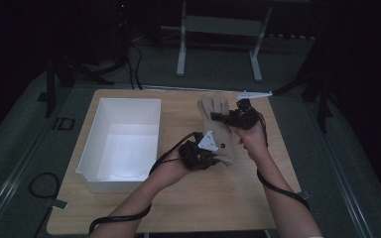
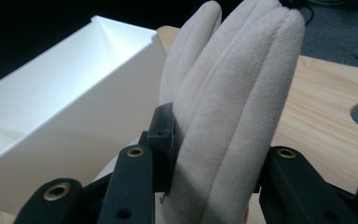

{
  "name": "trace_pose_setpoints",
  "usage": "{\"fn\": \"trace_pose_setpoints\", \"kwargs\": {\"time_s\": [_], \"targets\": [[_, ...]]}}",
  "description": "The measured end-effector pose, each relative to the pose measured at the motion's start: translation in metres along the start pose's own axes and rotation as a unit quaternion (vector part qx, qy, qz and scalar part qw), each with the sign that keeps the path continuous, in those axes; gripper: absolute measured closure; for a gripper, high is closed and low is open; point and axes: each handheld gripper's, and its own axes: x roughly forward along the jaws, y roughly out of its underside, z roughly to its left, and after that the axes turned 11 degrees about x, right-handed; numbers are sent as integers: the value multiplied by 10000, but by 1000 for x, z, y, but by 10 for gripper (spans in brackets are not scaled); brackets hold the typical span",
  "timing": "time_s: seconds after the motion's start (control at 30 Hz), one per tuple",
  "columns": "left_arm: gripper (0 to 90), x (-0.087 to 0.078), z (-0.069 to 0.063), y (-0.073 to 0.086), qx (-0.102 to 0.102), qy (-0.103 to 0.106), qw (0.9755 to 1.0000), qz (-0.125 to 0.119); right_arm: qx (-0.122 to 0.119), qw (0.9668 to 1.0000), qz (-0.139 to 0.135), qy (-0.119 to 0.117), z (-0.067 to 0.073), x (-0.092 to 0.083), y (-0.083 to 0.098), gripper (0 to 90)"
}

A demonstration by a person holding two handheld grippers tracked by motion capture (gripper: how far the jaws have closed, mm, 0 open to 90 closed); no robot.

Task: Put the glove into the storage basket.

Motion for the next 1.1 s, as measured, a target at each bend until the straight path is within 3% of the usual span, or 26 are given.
{"fn": "trace_pose_setpoints", "kwargs": {"time_s": [0.23,0.4,0.7,1.1], "targets": [[830,-18,3,2,47,-129,9998,127,-12,9999,-5,-151,14,8,-13,657],[830,-32,4,10,-33,-221,9997,137,-84,9998,12,-176,26,19,-18,657],[830,-57,5,21,-69,-380,9990,238,-320,9991,71,-279,54,36,-31,657],[830,-88,7,42,-162,-608,9973,374,-343,9977,76,-577,87,64,-44,657]]}}
